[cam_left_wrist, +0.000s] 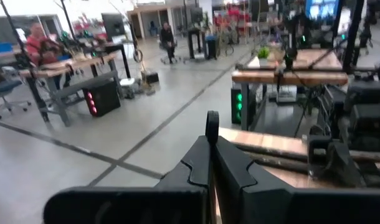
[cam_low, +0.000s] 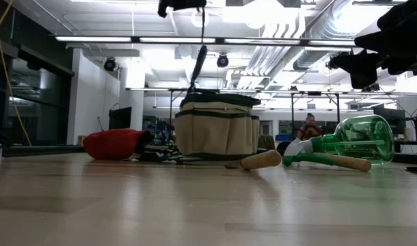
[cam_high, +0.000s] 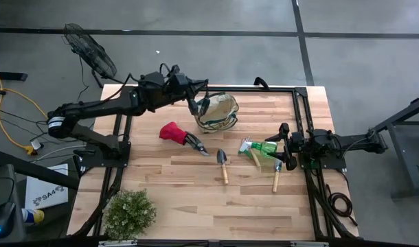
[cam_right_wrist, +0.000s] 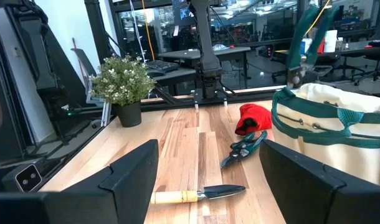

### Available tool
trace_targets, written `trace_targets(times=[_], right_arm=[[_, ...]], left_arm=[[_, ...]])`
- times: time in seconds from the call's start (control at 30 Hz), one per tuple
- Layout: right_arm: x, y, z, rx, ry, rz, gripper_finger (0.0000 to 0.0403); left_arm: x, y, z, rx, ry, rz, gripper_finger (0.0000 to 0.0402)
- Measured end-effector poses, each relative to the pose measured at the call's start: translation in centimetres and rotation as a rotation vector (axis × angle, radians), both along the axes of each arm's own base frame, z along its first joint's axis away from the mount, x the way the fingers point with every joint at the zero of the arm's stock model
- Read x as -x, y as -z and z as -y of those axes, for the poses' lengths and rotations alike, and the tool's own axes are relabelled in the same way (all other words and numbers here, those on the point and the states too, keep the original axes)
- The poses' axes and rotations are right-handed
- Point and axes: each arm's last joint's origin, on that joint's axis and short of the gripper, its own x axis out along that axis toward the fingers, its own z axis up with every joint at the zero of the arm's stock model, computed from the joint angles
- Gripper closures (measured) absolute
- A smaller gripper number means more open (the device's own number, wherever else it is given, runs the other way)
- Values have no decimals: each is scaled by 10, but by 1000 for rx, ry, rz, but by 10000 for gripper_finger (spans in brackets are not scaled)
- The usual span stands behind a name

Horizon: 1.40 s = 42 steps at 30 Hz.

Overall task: Pick & Place Garden tools in Gardening bag
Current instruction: Put the left green shear scissors into the gardening bag

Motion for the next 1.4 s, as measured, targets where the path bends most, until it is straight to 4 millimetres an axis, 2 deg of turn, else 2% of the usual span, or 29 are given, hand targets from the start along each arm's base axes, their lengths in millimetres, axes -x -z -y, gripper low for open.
trace_targets(times=[0.37, 0.57, 0.77, 1.0, 1.4], right_arm=[[0, 0, 0, 0, 0, 0, 131], [0, 0, 0, 0, -2, -1, 131], [0, 0, 0, 0, -3, -1, 131], [0, 0, 0, 0, -2, 0, 131], [0, 0, 0, 0, -3, -1, 131]], left_arm=[[15, 3, 4, 1, -2, 37, 401], [17, 19, 5, 17, -4, 40, 401], [20, 27, 6, 33, -2, 65, 401], [35, 25, 10, 54, -3, 101, 401], [51, 23, 14, 93, -18, 54, 401]])
